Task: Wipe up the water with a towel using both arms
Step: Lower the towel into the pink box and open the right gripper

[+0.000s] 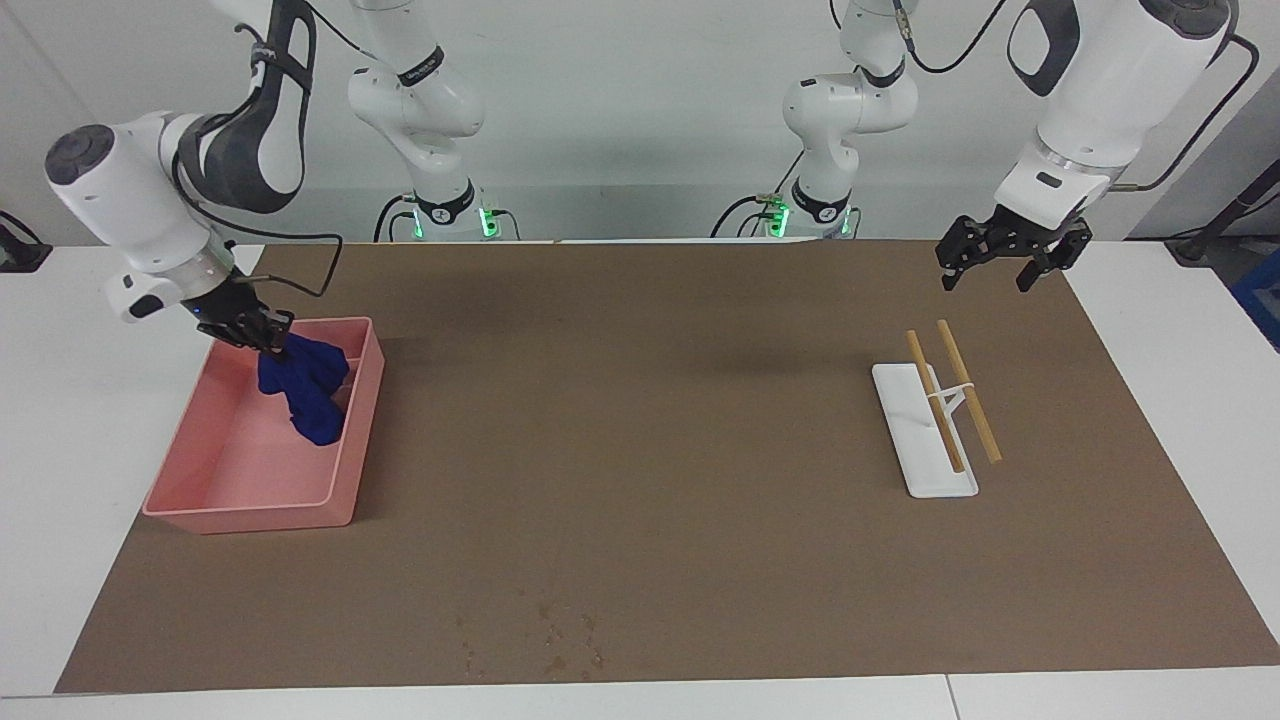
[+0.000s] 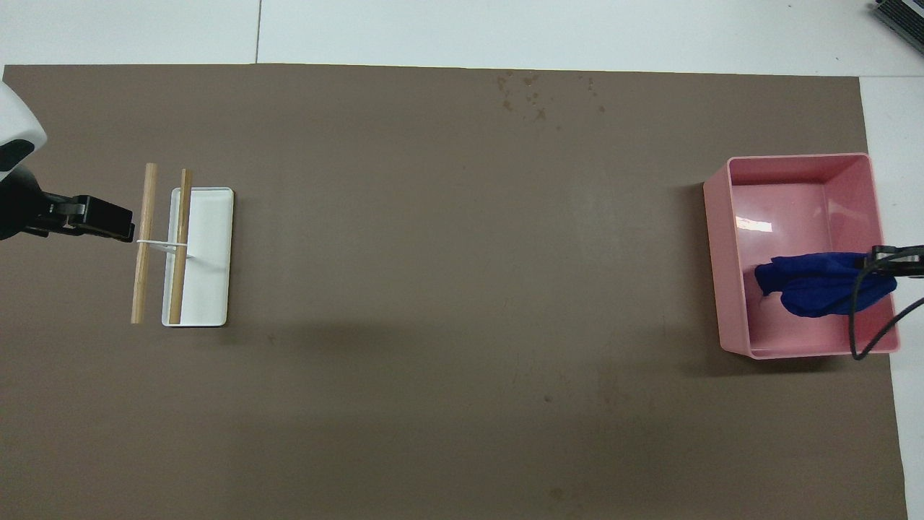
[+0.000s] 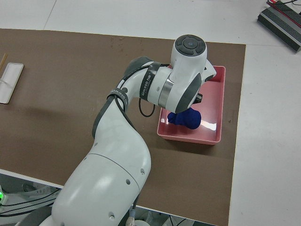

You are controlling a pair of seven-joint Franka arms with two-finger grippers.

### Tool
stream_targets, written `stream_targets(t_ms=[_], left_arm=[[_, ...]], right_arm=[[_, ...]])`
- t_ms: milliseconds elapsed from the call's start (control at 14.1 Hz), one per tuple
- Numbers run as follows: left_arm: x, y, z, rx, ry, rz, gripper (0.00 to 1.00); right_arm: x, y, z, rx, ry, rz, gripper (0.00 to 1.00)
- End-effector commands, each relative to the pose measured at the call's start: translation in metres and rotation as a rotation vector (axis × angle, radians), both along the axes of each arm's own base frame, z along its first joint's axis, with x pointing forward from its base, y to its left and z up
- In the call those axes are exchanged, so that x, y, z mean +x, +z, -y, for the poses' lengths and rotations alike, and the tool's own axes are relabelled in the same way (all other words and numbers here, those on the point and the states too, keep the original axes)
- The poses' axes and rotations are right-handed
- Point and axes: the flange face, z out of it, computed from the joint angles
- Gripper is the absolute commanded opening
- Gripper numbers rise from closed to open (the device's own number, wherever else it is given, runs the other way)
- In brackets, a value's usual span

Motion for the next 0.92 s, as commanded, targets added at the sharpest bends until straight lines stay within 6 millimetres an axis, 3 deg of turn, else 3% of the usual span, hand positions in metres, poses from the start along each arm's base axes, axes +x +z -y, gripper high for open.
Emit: stream_targets(t_ms=[0,142,283,496,850], left_arm=[[-0.008,0.001,0.000,0.002,-0.004,-0.002,1.00],[-0.008,0.001,0.000,0.002,-0.004,-0.002,1.00],[-0.008,0.001,0.000,0.002,-0.004,-0.002,1.00],[-0.009,0.002,0.000,0.002,-0.004,0.000,1.00],[-0.008,0.001,0.000,0.002,-0.004,-0.002,1.00]], right_arm=[[-0.004,-0.041,-0.003,-0.025,-0.004,-0.022,0.00],[-0.004,-0.042,-0.011,-0.043,-0.007,-0.035,1.00],[-0.001,-0.028,-0.012,-0.051,-0.011,-0.031,1.00],[0.009,0.027,-0.032,-0.077,-0.008,-0.030,1.00],[0.023,0.117,-0.101,-0.129,-0.082,-0.020,1.00]])
